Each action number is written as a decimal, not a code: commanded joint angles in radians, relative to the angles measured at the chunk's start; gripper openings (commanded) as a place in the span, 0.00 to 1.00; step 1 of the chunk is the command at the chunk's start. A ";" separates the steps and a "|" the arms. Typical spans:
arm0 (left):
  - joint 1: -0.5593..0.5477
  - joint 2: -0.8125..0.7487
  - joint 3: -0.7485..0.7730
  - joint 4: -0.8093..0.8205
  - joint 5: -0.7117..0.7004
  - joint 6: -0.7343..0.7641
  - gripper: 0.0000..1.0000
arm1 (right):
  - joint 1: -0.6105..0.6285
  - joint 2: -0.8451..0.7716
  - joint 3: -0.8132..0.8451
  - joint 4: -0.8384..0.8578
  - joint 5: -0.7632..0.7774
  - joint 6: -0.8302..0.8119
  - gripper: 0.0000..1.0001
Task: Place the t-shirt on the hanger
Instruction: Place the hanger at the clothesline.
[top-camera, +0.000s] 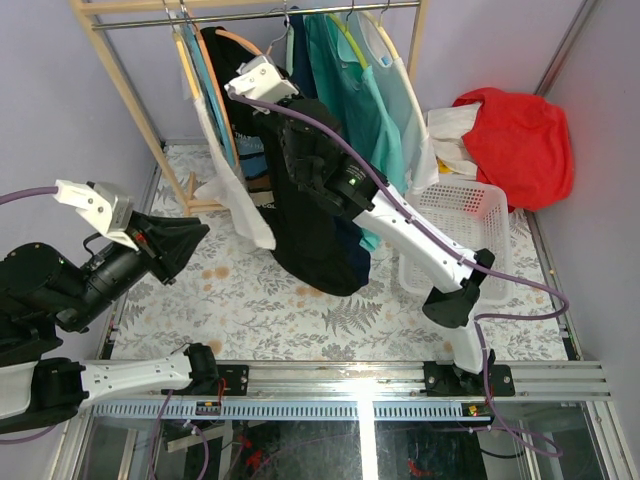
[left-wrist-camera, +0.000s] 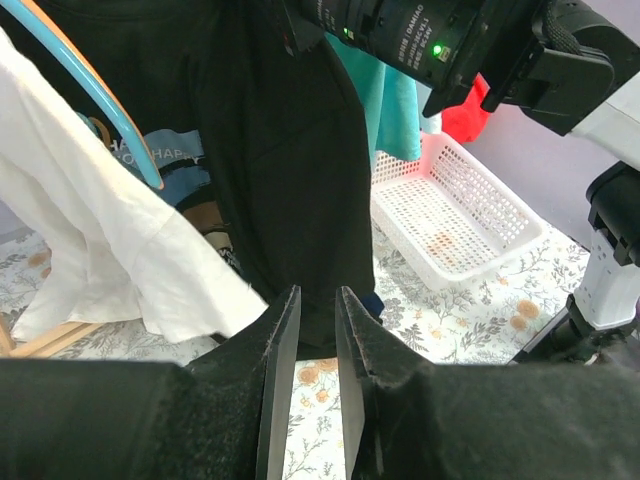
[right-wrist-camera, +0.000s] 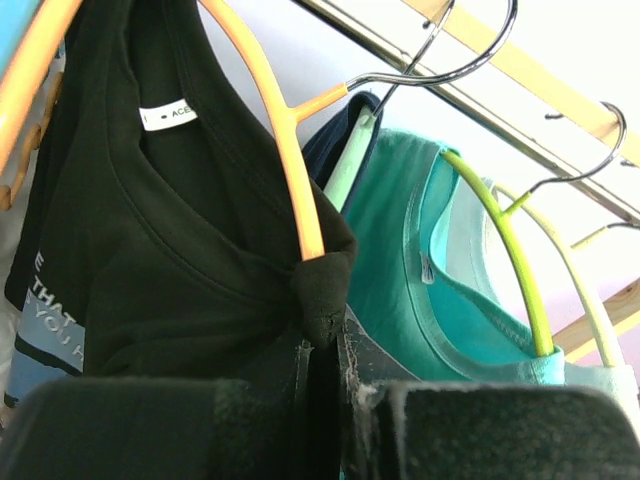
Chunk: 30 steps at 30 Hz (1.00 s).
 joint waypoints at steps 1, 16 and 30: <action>0.005 -0.006 -0.022 0.071 0.031 -0.018 0.19 | -0.029 -0.029 0.017 0.168 -0.111 -0.145 0.00; 0.004 -0.073 -0.104 0.122 0.031 -0.018 0.19 | -0.130 0.005 0.022 0.252 -0.381 0.002 0.00; 0.005 -0.075 -0.133 0.150 0.018 0.003 0.19 | -0.184 0.079 0.070 0.258 -0.417 -0.002 0.00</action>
